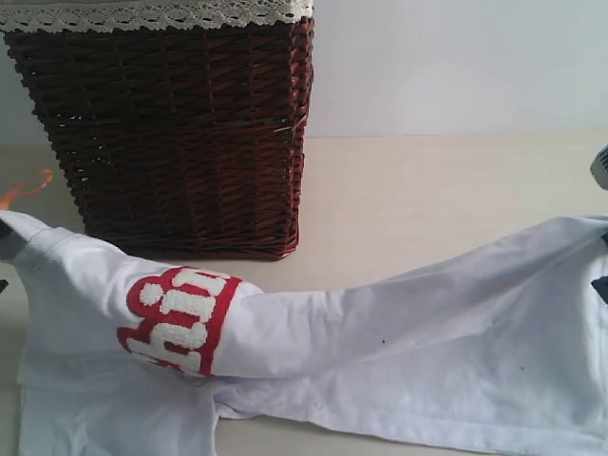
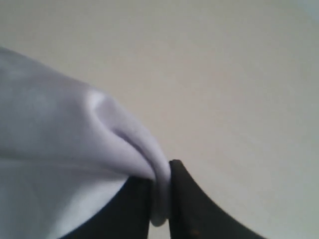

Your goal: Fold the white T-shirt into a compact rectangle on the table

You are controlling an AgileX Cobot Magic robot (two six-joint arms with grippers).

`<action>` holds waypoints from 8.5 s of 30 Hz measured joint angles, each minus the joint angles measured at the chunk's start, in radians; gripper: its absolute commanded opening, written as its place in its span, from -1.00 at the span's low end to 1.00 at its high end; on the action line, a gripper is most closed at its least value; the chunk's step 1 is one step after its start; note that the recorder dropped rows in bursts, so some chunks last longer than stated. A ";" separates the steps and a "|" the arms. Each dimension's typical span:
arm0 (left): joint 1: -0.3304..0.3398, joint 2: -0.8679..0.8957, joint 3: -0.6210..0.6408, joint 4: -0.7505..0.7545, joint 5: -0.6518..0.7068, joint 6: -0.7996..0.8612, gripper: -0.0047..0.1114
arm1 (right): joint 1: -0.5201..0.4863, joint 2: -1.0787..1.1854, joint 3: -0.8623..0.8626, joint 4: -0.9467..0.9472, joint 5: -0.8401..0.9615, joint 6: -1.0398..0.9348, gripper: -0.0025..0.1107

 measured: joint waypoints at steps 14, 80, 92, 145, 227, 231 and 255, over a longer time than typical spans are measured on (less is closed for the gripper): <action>0.088 -0.075 -0.004 -0.148 -0.098 -0.066 0.11 | 0.000 0.004 0.000 -0.047 -0.144 0.087 0.28; -0.471 0.535 -0.118 -0.729 0.951 -0.025 -0.92 | 0.000 0.121 -0.112 0.624 0.462 -0.062 -0.96; -0.503 0.348 -0.160 -0.704 0.892 -0.003 -0.92 | 0.000 0.121 -0.112 0.631 0.478 -0.062 -0.96; -0.389 0.453 -0.274 -0.614 0.161 -0.152 -0.92 | 0.074 0.194 -0.112 0.556 0.563 -0.062 -0.96; -0.705 0.551 -0.159 -0.883 0.629 0.088 -0.92 | 0.247 0.165 -0.112 -0.162 0.503 0.679 -0.96; -0.738 0.532 -0.133 -0.881 0.636 0.055 -0.92 | 0.247 0.164 -0.112 -0.156 0.501 0.679 -0.96; -0.701 0.242 -0.030 -0.816 0.533 -0.109 -0.92 | 0.247 0.164 -0.112 -0.079 0.518 0.619 -0.96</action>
